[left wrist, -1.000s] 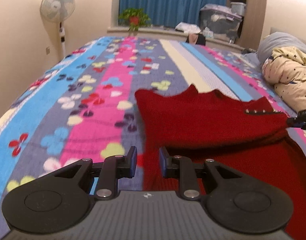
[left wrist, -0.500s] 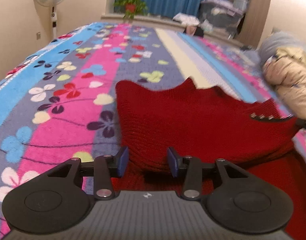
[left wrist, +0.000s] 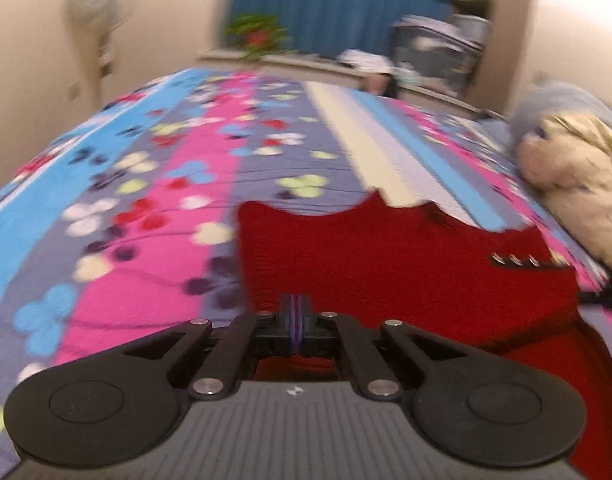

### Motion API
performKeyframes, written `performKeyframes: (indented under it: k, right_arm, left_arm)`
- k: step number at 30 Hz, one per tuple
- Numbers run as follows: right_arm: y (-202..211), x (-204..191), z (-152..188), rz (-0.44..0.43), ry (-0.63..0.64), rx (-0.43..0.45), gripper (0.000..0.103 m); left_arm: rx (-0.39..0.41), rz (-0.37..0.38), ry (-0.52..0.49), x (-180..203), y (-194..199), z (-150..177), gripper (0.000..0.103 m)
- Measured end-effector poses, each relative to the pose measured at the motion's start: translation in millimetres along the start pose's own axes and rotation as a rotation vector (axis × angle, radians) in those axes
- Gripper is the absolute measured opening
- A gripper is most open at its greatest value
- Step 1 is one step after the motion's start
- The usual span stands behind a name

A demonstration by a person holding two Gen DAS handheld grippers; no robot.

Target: Fold small clothes

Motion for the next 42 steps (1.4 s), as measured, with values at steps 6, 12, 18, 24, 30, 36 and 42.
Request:
performKeyframes:
  k: [6, 12, 18, 24, 30, 36, 42]
  right_arm:
    - [26, -13, -20, -0.057, 0.045, 0.181, 0.016]
    - [-16, -21, 13, 0.052, 0.234, -0.024, 0.055]
    - [43, -24, 5, 0.021, 0.183, 0.102, 0.054]
    - [118, -6, 20, 0.001, 0.146, 0.145, 0.054]
    - [193, 7, 64, 0.009, 0.240, 0.179, 0.054]
    - [238, 34, 107, 0.046, 0.280, 0.157, 0.054]
    - [260, 86, 135, 0.094, 0.246, 0.123, 0.053]
  left_arm:
    - [-0.100, -0.088, -0.048, -3, -19, 22, 0.005]
    - [-0.094, -0.137, -0.127, -5, -25, 32, 0.006]
    - [-0.006, -0.109, -0.140, 6, 27, 14, 0.029]
    - [0.032, -0.127, -0.101, 9, 102, 18, 0.036]
    - [0.020, -0.148, -0.068, 9, 166, 50, 0.038]
    - [0.008, -0.138, -0.050, 4, 213, 83, 0.041]
    - [-0.102, -0.133, 0.014, -24, 243, 131, 0.041]
Point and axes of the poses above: each gripper's, at about its wrist camera, not at the fingertips, and y roughly against the way its jaws point, x to its right, z to its underside, the point moved 7 cm from there along -y, roughly the way its jaws point, and after that the axes turned 11 degrees about y, right-handed, at the moved point
